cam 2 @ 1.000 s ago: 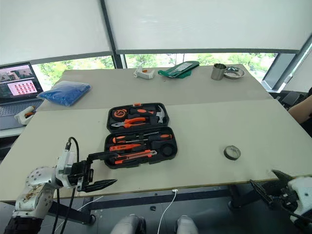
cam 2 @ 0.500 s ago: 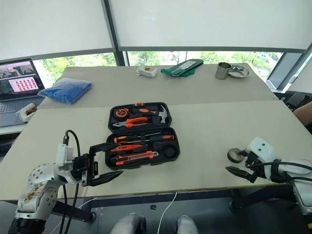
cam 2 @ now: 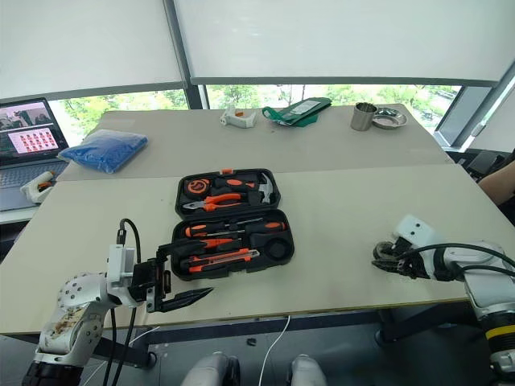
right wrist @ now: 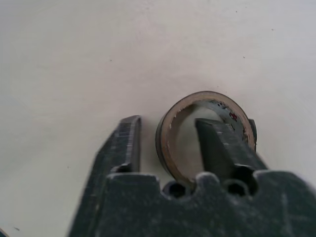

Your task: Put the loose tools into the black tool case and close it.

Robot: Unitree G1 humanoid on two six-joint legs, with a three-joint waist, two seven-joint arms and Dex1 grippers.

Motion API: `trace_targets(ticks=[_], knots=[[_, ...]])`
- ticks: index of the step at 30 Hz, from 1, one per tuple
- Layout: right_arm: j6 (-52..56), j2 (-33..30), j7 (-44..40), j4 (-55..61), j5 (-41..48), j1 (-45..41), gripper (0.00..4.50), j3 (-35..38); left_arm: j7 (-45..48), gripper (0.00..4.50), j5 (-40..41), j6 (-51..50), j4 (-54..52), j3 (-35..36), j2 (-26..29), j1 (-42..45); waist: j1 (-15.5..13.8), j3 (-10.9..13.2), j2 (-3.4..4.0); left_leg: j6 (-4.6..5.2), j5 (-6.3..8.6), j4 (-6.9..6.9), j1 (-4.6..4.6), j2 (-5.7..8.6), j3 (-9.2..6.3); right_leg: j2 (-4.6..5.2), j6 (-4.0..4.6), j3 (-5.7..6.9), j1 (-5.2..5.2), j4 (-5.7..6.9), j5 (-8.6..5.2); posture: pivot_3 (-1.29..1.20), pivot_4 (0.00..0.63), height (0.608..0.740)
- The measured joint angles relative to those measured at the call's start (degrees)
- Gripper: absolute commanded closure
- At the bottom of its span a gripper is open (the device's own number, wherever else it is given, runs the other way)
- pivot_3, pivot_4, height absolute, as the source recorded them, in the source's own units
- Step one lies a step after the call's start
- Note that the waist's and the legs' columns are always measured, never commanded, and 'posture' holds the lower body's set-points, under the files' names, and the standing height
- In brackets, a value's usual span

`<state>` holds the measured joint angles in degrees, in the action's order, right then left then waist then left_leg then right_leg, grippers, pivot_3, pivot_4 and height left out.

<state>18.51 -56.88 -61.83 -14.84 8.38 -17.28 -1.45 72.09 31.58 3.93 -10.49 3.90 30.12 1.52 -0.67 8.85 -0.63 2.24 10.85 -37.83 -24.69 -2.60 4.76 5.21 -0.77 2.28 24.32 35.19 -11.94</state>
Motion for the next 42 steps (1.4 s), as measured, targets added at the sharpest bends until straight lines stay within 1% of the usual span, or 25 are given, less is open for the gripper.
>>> trace_targets(ticks=[2, 5, 8, 9, 12, 14, 16, 18, 19, 20, 21, 23, 29, 34, 42], knots=[[-0.5, 0.0, -1.5, 0.0, -0.1, 0.0, 4.45, 0.0, -0.1, 0.00, 0.0, 0.0, 0.0, 0.0, 0.0, -0.1, 0.0, 0.0, 0.00, 0.05, -0.03, 0.00, -0.01, 0.00, 0.01, 0.00, 0.00, 0.00, 0.01, 0.00, 0.00, 0.00, 0.150, 0.740], [-0.5, 0.0, -5.3, 1.0, 2.2, -0.3, 4.45, 0.0, -0.7, 0.00, 0.0, 0.0, 0.0, -0.1, 0.0, -0.2, 0.0, 0.0, 0.00, 0.05, -0.03, 0.00, -0.02, 0.00, 0.00, 0.00, -0.01, 0.00, 0.03, 0.01, 0.00, 0.00, 0.150, 0.740], [0.4, 2.0, -12.0, 8.0, 8.5, -2.5, 4.45, 0.0, -1.7, 0.00, -0.1, 0.0, -0.1, 0.1, 0.0, -0.9, 0.5, 0.0, 0.00, 0.04, -0.02, 0.01, 0.01, -0.13, -0.07, -0.09, 0.00, -0.02, 0.06, 0.05, 0.03, 0.00, 0.150, 0.740], [1.6, 3.4, -12.8, 10.4, 10.7, -4.5, 4.45, 0.0, -1.9, 0.00, -0.1, 0.0, -0.1, 0.3, 0.0, -1.3, 0.7, 0.0, -0.01, 0.03, -0.02, 0.01, 0.02, -0.16, -0.08, -0.09, 0.01, -0.02, 0.08, 0.06, 0.05, 0.00, 0.150, 0.740], [9.6, 8.3, -12.5, 17.2, 16.9, -11.8, 4.45, -0.5, -2.4, 0.00, 0.0, 0.0, -0.2, 1.8, 0.8, -3.8, 1.1, 0.1, -0.04, -0.04, 0.02, 0.02, 0.01, -0.22, -0.08, -0.11, 0.05, -0.01, 0.18, 0.18, 0.06, 0.00, 0.150, 0.740], [12.8, 9.9, -12.0, 21.5, 18.8, -14.7, 4.45, -2.0, -2.6, 0.00, 0.0, 0.1, -0.3, 3.0, 1.5, -4.7, 0.8, 0.1, -0.05, -0.11, 0.07, 0.03, 0.01, -0.23, -0.08, -0.09, 0.10, 0.07, 0.20, 0.19, 0.01, 0.00, 0.150, 0.740], [15.5, 12.3, -11.0, 23.8, 18.7, -16.9, 4.45, -5.8, -2.8, 0.00, 0.0, 0.4, -0.1, 4.6, 2.2, -6.3, 0.3, 0.1, -0.08, -0.40, 0.24, 0.03, -0.07, -0.23, -0.08, -0.02, 0.12, 0.10, 0.34, 0.12, 0.00, 0.00, 0.150, 0.740], [17.1, 14.7, -9.5, 23.9, 16.8, -18.3, 4.45, -9.9, -2.9, 0.00, 0.0, 0.9, -0.1, 5.6, 2.4, -7.1, 0.0, 0.1, -0.08, -0.41, 0.25, 0.02, -0.20, -0.16, -0.03, 0.08, 0.14, 0.07, 0.66, 0.11, 0.02, 0.00, 0.150, 0.740], [18.0, 16.0, -8.3, 23.8, 15.4, -18.9, 4.45, -12.3, -3.0, 0.00, 0.0, 1.0, -0.1, 6.0, 2.5, -7.2, -0.1, 0.1, -0.08, -0.40, 0.24, 0.00, -0.48, -0.08, -0.02, 0.14, 0.17, 0.06, 0.74, 0.12, 0.07, 0.00, 0.150, 0.740], [18.5, 16.5, -7.4, 23.1, 14.1, -19.5, 4.45, -14.1, -3.1, 0.00, 0.0, 1.0, -0.1, 6.3, 2.5, -7.3, -0.2, 0.1, -0.08, -0.31, 0.18, -0.04, -0.63, -0.02, -0.02, 0.18, 0.29, 0.05, 0.79, 0.16, 0.23, 0.00, 0.150, 0.740], [18.8, 16.5, -6.6, 22.4, 12.8, -20.0, 4.45, -15.5, -3.1, 0.00, 0.0, 1.0, -0.1, 6.3, 2.5, -7.5, -0.2, 0.1, -0.08, -0.02, 0.01, -0.05, -0.66, 0.01, 0.00, 0.20, 0.45, 0.04, 0.80, 0.14, 0.40, 0.00, 0.150, 0.740], [19.3, 16.6, -5.4, 19.9, 9.8, -21.9, 4.45, -17.8, -3.1, 0.00, 0.0, 1.1, -0.1, 6.4, 2.5, -8.1, -0.2, 0.1, -0.08, 0.00, 0.00, -0.06, -0.66, 0.01, 0.04, 0.19, 0.46, 0.03, 0.80, 0.10, 0.42, 0.00, 0.150, 0.740], [21.1, 18.0, -4.5, 15.6, 6.4, -24.2, 4.45, -20.3, -2.4, 0.00, 0.0, 1.1, -0.1, 6.0, 2.5, -8.1, 0.0, 0.1, -0.09, 0.00, -0.01, -0.05, -0.64, -0.16, 0.09, -0.04, 0.46, 0.06, 0.87, 0.25, 0.42, 0.00, 0.150, 0.740], [24.1, 18.6, -4.6, 15.6, 6.2, -24.9, 4.45, -20.8, -1.9, 0.00, 0.0, 1.0, 0.2, 6.1, 3.2, -6.1, 0.0, 0.1, -0.09, -0.02, -0.02, -0.05, -0.57, -0.15, 0.10, -0.02, 0.45, 0.06, 0.85, 0.37, 0.38, 0.00, 0.150, 0.740], [27.9, 20.1, -4.5, 16.7, 6.4, -24.7, 4.45, -21.7, -2.5, 0.00, 0.0, 1.0, 0.3, 6.1, 3.2, -6.1, 0.1, 0.1, -0.10, -0.02, -0.02, -0.05, -0.57, -0.16, 0.10, -0.03, 0.39, 0.05, 0.92, 0.48, 0.43, 0.00, 0.150, 0.740]])
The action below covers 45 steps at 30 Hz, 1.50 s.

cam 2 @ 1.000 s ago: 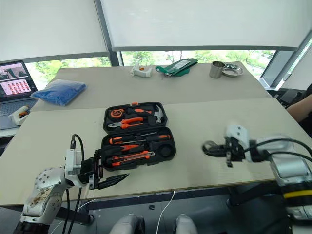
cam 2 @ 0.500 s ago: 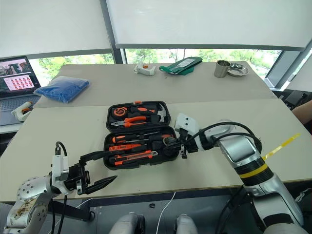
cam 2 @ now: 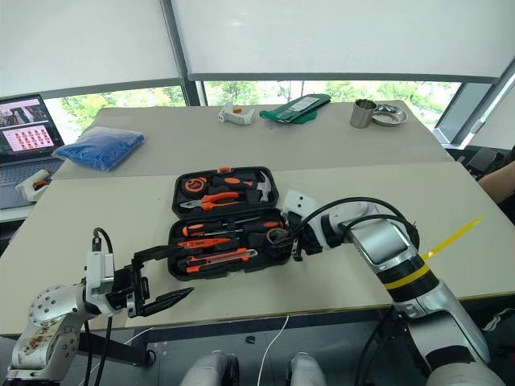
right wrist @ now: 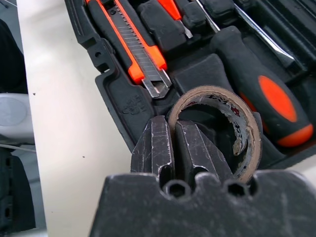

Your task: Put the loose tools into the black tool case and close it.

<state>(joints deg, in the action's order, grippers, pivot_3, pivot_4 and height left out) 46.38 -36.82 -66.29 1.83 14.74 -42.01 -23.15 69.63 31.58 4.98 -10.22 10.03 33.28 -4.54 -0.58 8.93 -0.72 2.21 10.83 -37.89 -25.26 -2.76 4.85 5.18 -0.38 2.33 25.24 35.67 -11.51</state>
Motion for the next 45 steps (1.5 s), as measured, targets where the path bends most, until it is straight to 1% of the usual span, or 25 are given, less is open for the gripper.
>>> trace_targets(ticks=[5, 13, 15, 17, 23, 26, 27, 30, 32, 33, 34, 35, 36, 37, 38, 39, 40, 41, 43, 44, 45], knots=[[0.6, 0.9, 0.0, 1.2, 0.0, 0.0, 4.45, -1.0, -0.6, 0.00, 0.0, 0.0, 0.0, 0.1, 0.0, 0.0, 0.0, 0.0, 0.00, -0.01, -0.01, 0.00, 0.00, 0.00, 0.00, 0.00, -0.03, 0.00, 0.01, 0.03, 0.01, 0.00, 0.150, 0.740], [-0.2, 0.0, 0.0, 0.8, -2.4, -0.4, 4.45, -2.9, -1.6, 0.00, 0.0, 0.0, 0.0, 0.1, 0.0, 0.0, 0.0, 0.0, 0.00, -0.02, -0.01, 0.00, 0.01, 0.01, 0.00, 0.01, 0.01, 0.00, 0.01, 0.03, -0.03, 0.00, 0.150, 0.740], [-0.3, -0.8, -0.1, 0.4, -3.0, -1.0, 3.72, -3.5, -1.8, 0.00, -0.1, 0.0, 0.0, 0.1, 0.3, -0.1, -0.1, 0.0, 0.00, -0.02, -0.01, 0.00, 0.01, 0.01, 0.00, 0.01, 0.09, 0.00, 0.00, 0.04, -0.10, 0.00, 0.150, 0.740], [-0.9, -0.7, 0.6, -0.7, -3.8, -1.1, 3.22, -3.3, -2.2, 0.00, -0.2, -0.1, -0.1, 0.2, 0.7, -0.4, -0.1, 0.0, 0.00, -0.03, -0.01, 0.00, 0.01, 0.02, 0.01, 0.02, 0.09, 0.00, 0.00, 0.03, -0.11, 0.00, 0.150, 0.740], [-1.2, -0.3, 0.4, -1.5, -4.4, -2.1, 1.16, -2.8, -2.7, 0.00, -0.7, 0.0, 0.4, 1.2, 1.7, -0.6, 0.0, 0.0, 0.00, -0.03, -0.01, 0.00, 0.01, 0.01, 0.01, 0.01, 0.09, 0.01, 0.01, 0.04, -0.09, 0.00, 0.150, 0.740], [-1.2, -0.3, -2.3, -1.2, -1.9, -2.1, 0.18, -1.7, -3.4, 0.00, -0.7, 0.0, 1.3, 2.5, 1.7, -0.6, 0.0, 0.0, -0.02, -0.02, -0.01, 0.00, 0.00, 0.00, 0.00, 0.00, -0.05, 0.01, 0.02, 0.04, -0.01, 0.00, 0.150, 0.740], [-1.0, -0.4, -3.5, -1.1, -0.4, -2.1, 0.02, -0.8, -4.0, 0.00, -0.7, 0.0, 1.3, 2.8, 1.7, -0.6, 0.0, 0.0, -0.02, -0.02, -0.01, 0.00, 0.00, 0.01, 0.00, 0.01, -0.08, 0.01, 0.01, 0.04, 0.01, 0.00, 0.150, 0.740], [-2.3, -2.0, -6.1, -1.3, 1.9, -2.5, 0.02, 2.6, -6.3, 0.00, -0.6, -0.5, 1.3, 4.1, 1.5, -0.7, -0.1, 0.0, -0.03, -0.03, -0.01, 0.00, 0.00, 0.01, -0.01, 0.03, -0.07, 0.01, 0.01, 0.04, 0.00, 0.00, 0.150, 0.740], [-3.9, -3.8, -8.2, -1.9, 3.4, -2.5, 0.00, 5.9, -9.1, 0.53, -0.5, -2.2, 2.0, 5.8, 1.5, -0.7, -0.1, 0.0, -0.03, -0.04, 0.00, 0.00, 0.01, 0.01, -0.01, 0.02, -0.09, 0.01, 0.00, 0.03, -0.02, 0.00, 0.150, 0.740], [-4.8, -4.4, -8.8, -2.5, 4.0, -2.5, 0.00, 6.8, -10.3, 0.66, -0.5, -2.9, 2.6, 6.4, 1.5, -0.6, -0.1, 0.0, -0.03, -0.04, 0.00, 0.00, 0.01, 0.00, -0.01, 0.01, -0.09, 0.01, 0.00, 0.03, -0.02, 0.00, 0.150, 0.740], [-5.5, -4.9, -9.3, -3.1, 4.3, -2.3, 0.00, 7.7, -11.4, 1.00, -0.6, -3.6, 3.2, 7.0, 1.5, -0.6, -0.1, 0.0, -0.03, -0.04, 0.00, 0.00, 0.01, -0.01, -0.01, 0.00, -0.10, 0.01, 0.00, 0.03, -0.02, 0.00, 0.150, 0.740], [-7.0, -4.8, -9.3, -4.8, 4.5, -2.1, 0.49, 8.9, -13.3, 1.42, -1.1, -4.6, 4.6, 7.6, 1.6, -0.3, 0.0, 0.0, -0.03, -0.03, 0.00, 0.00, 0.03, -0.01, 0.00, -0.01, -0.11, 0.01, 0.00, 0.04, -0.03, 0.00, 0.150, 0.740], [-9.5, -4.0, -7.9, -7.4, 4.0, -1.9, 0.68, 10.0, -15.8, 1.81, -1.6, -5.8, 6.2, 8.4, 1.6, 0.5, 0.0, 0.0, -0.04, -0.04, -0.01, 0.00, 0.04, -0.02, 0.01, -0.03, -0.12, 0.01, 0.00, 0.07, -0.02, 0.00, 0.150, 0.740], [-12.7, -2.9, -6.0, -10.6, 2.9, -1.9, 1.12, 10.9, -18.3, 2.28, -2.5, -7.1, 8.0, 9.0, 1.6, 1.8, 0.0, 0.0, -0.07, -0.08, -0.04, 0.00, 0.05, 0.00, 0.06, -0.05, -0.20, 0.01, 0.01, 0.11, -0.04, 0.00, 0.150, 0.740], [-17.0, -1.8, -3.1, -14.4, 0.8, -1.9, 1.36, 11.4, -21.0, 2.55, -2.7, -8.7, 9.6, 9.7, 1.6, 3.3, 0.0, 0.0, -0.08, -0.14, -0.07, 0.00, 0.06, 0.01, 0.13, -0.08, -0.39, 0.02, 0.00, 0.12, -0.12, 0.00, 0.150, 0.740], [-21.0, -1.0, -0.3, -18.0, -1.3, -2.0, 1.53, 11.5, -23.1, 2.72, -3.0, -10.1, 10.6, 10.2, 1.6, 4.5, 0.0, 0.1, -0.11, -0.20, -0.11, 0.00, 0.06, 0.02, 0.19, -0.08, -0.42, 0.02, 0.00, 0.14, -0.11, 0.00, 0.150, 0.740], [-26.1, 0.2, 3.1, -22.7, -3.7, -2.1, 2.05, 11.6, -25.4, 3.22, -3.4, -11.6, 11.5, 10.6, 1.6, 5.4, 0.1, 0.1, -0.12, -0.20, -0.13, 0.00, 0.06, 0.02, 0.30, -0.07, -0.44, 0.01, 0.00, 0.15, -0.09, 0.00, 0.150, 0.740], [-29.1, 1.3, 5.6, -26.1, -5.3, -2.2, 2.28, 11.7, -26.8, 3.47, -3.7, -12.6, 12.3, 10.6, 1.5, 6.4, 0.1, 0.1, -0.13, -0.21, -0.13, 0.00, 0.07, 0.03, 0.34, -0.06, -0.48, 0.01, 0.00, 0.18, -0.06, 0.00, 0.150, 0.740], [-36.3, 3.9, 9.8, -34.0, -8.8, -3.4, 3.05, 11.7, -29.7, 4.23, -5.5, -14.3, 14.0, 9.9, 1.2, 8.6, 0.3, 0.1, -0.15, -0.21, -0.15, 0.00, 0.06, 0.06, 0.38, -0.07, -0.41, 0.00, 0.00, 0.20, 0.00, 0.00, 0.150, 0.740], [-38.3, 4.7, 10.7, -36.6, -9.8, -4.3, 3.38, 11.5, -30.7, 4.50, -6.1, -14.9, 14.7, 9.3, 0.9, 9.7, 0.2, 0.1, -0.16, -0.21, -0.15, 0.00, 0.06, 0.09, 0.39, -0.08, -0.18, 0.00, 0.01, 0.20, 0.14, 0.00, 0.150, 0.740], [-40.7, 5.6, 11.4, -39.4, -11.0, -5.2, 3.68, 11.2, -31.7, 4.50, -7.1, -15.6, 15.6, 8.4, 0.6, 11.1, 0.3, 0.1, -0.16, -0.21, -0.16, 0.00, 0.06, 0.11, 0.40, -0.10, -0.14, 0.00, -0.01, 0.20, 0.17, 0.00, 0.150, 0.740]])
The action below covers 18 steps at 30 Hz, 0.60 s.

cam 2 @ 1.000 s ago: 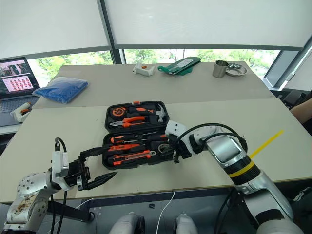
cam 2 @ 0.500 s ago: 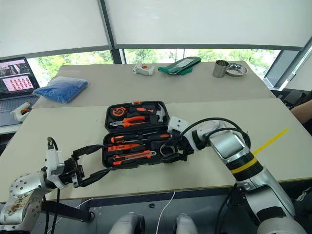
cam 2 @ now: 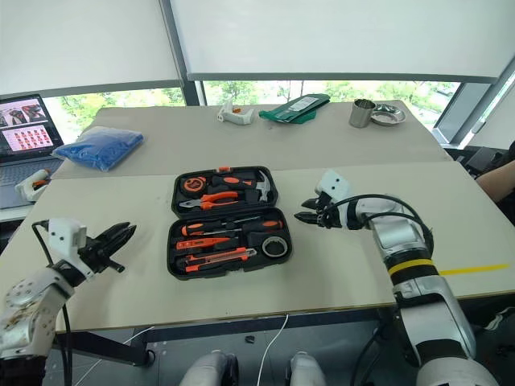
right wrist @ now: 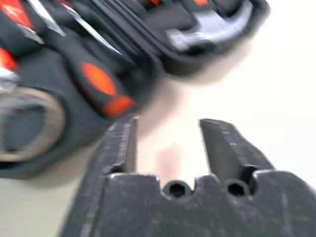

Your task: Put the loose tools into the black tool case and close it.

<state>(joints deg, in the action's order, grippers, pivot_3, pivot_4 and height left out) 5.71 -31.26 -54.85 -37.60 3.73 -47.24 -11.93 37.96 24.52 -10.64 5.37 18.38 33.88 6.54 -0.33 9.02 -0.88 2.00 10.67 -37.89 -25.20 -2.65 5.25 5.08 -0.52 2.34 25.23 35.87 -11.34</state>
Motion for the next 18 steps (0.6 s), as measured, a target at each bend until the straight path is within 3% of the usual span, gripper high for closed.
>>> trace_targets(ticks=[2, 3, 8, 18], knots=[[-5.1, 2.1, 0.4, -6.0, -1.6, -2.5, 4.37, -0.4, -1.5, 4.50, -1.7, -1.4, 1.4, -2.4, -1.2, 2.9, 0.1, 0.0, 0.00, 0.01, -0.01, 0.00, 0.00, 0.01, 0.00, -0.01, 0.00, -0.01, -0.02, 0.00, 0.01, 0.00, 0.150, 0.740], [-7.6, 3.4, 0.1, -8.8, -2.4, -3.8, 4.47, -0.5, -1.8, 4.50, -2.4, -2.2, 2.3, -3.8, -1.7, 4.5, 0.2, 0.0, -0.01, 0.01, -0.01, 0.00, 0.00, 0.00, 0.01, -0.03, 0.00, -0.01, -0.04, 0.00, 0.01, 0.00, 0.150, 0.740], [-14.3, 8.3, -1.4, -18.0, -3.7, -7.9, 4.47, -0.9, -1.8, 4.50, -4.9, -3.1, 5.9, -7.6, -2.6, 9.6, 1.0, 0.0, -0.01, -0.01, -0.02, 0.01, 0.00, -0.06, -0.01, -0.12, 0.02, -0.03, -0.03, 0.06, 0.02, 0.00, 0.150, 0.740], [-18.0, 9.2, -7.6, -24.3, -4.7, -10.2, 4.47, 1.2, 4.3, 4.50, -6.6, -3.8, 9.1, -9.9, -1.4, 12.7, 1.2, 0.0, -0.01, -0.02, -0.01, 0.03, 0.03, -0.09, -0.02, -0.10, 0.03, -0.05, -0.04, 0.10, 0.01, 0.00, 0.150, 0.740]])
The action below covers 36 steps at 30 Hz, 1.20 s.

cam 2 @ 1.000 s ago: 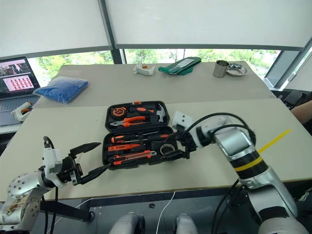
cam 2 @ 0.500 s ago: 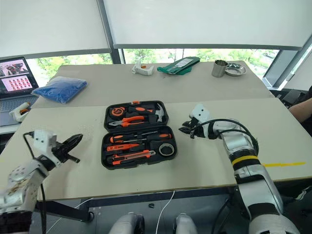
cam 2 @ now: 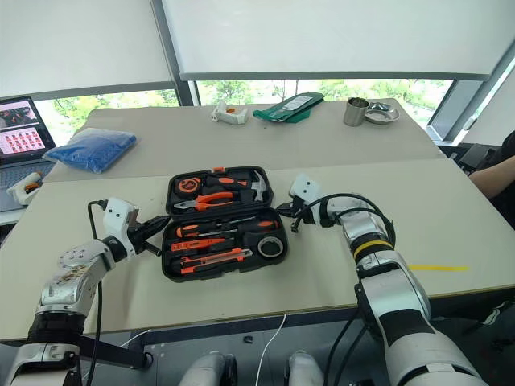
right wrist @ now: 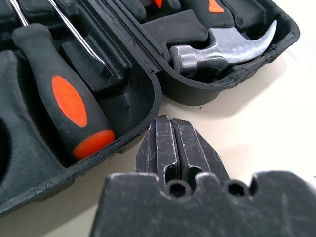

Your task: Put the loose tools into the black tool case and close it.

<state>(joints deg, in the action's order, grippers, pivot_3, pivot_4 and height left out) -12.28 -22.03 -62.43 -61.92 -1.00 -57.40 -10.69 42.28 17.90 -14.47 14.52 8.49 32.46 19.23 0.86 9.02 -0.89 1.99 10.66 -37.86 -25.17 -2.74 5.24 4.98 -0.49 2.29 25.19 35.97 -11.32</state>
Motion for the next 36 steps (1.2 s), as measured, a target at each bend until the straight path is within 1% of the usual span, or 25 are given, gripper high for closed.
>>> trace_targets(ticks=[2, 5, 11, 18, 22, 25, 28, 31, 33, 36], knots=[[0.3, -0.8, -3.4, 2.1, 0.2, 1.5, 4.47, 0.4, 1.7, 4.50, 0.4, 0.1, -0.8, -0.1, -0.2, -0.8, -0.1, 0.0, 0.00, 0.00, 0.01, 0.01, 0.00, -0.01, -0.01, 0.05, -0.02, 0.00, -0.02, 0.00, -0.01, 0.00, 0.150, 0.740], [2.9, -2.7, -8.3, 9.3, 2.2, 6.8, 4.47, 0.9, 4.0, 4.50, 0.5, 0.0, -4.7, -0.1, 0.5, -4.1, -0.1, 0.0, 0.00, -0.02, 0.09, 0.05, 0.00, 0.01, -0.02, 0.14, -0.08, 0.00, -0.02, -0.01, -0.05, 0.00, 0.150, 0.740], [10.7, -5.9, -9.7, 25.0, 3.7, 16.1, 4.47, 1.8, 5.1, 4.50, 1.7, -2.5, -13.9, 0.2, 1.3, -11.3, -0.1, 0.0, 0.01, -0.02, 0.14, 0.06, 0.00, 0.03, -0.15, 0.19, -0.10, 0.00, -0.01, -0.02, -0.07, 0.00, 0.150, 0.740], [15.5, -9.0, -9.4, 35.3, 4.7, 22.7, 4.47, 2.6, 2.2, 4.50, 2.5, -4.8, -18.2, 0.6, -0.9, -15.6, -0.5, 0.0, 0.00, -0.03, 0.12, 0.01, 0.03, 0.02, -0.22, 0.17, -0.09, 0.01, -0.02, -0.03, -0.08, 0.00, 0.150, 0.740], [16.6, -9.0, -8.9, 36.9, 5.5, 24.3, 4.47, 2.6, 2.1, 4.50, 2.5, -4.8, -18.0, 0.6, -0.8, -15.6, -0.4, 0.0, 0.00, -0.05, 0.07, 0.00, 0.03, 0.03, -0.21, 0.17, -0.09, 0.01, -0.01, -0.02, -0.08, 0.00, 0.150, 0.740], [16.9, -8.8, -6.4, 37.1, 6.2, 24.3, 4.47, 3.1, 2.5, 4.50, 2.5, -4.4, -16.4, 0.7, -0.2, -14.9, -0.3, 0.0, 0.00, -0.06, 0.05, -0.01, 0.06, 0.02, -0.21, 0.14, -0.07, 0.01, -0.01, -0.01, -0.07, 0.00, 0.150, 0.740], [15.0, -7.3, -1.4, 32.8, 4.7, 22.1, 4.47, 3.2, 3.5, 4.50, 2.5, -4.5, -14.6, 0.8, 0.2, -13.3, -0.2, 0.0, -0.01, -0.07, 0.04, -0.01, 0.08, 0.03, -0.16, 0.11, -0.07, 0.01, -0.01, 0.01, -0.07, 0.00, 0.150, 0.740], [12.3, -5.4, 1.6, 28.2, 3.8, 19.4, 4.47, 3.1, 3.8, 4.50, 2.5, -4.6, -13.5, 0.8, 0.2, -12.2, -0.2, 0.0, -0.01, -0.07, 0.03, -0.01, 0.08, 0.06, -0.12, 0.08, -0.05, 0.01, -0.01, 0.01, -0.06, 0.00, 0.150, 0.740], [9.9, -3.7, 2.4, 24.8, 3.4, 17.1, 4.47, 2.7, 4.2, 4.50, 2.5, -4.7, -13.1, 0.7, 0.1, -11.5, -0.3, 0.0, -0.01, -0.07, 0.02, -0.01, 0.08, 0.06, -0.07, 0.08, -0.04, 0.00, -0.03, 0.01, -0.05, 0.00, 0.150, 0.740], [8.2, -2.9, 0.4, 21.9, 3.0, 16.0, 4.47, 2.1, 4.7, 4.50, 2.5, -5.0, -12.3, 0.4, 0.1, -10.6, -0.4, 0.0, -0.01, -0.06, 0.02, -0.01, 0.08, 0.05, -0.06, 0.09, -0.04, -0.01, -0.06, 0.01, -0.05, 0.00, 0.150, 0.740]])
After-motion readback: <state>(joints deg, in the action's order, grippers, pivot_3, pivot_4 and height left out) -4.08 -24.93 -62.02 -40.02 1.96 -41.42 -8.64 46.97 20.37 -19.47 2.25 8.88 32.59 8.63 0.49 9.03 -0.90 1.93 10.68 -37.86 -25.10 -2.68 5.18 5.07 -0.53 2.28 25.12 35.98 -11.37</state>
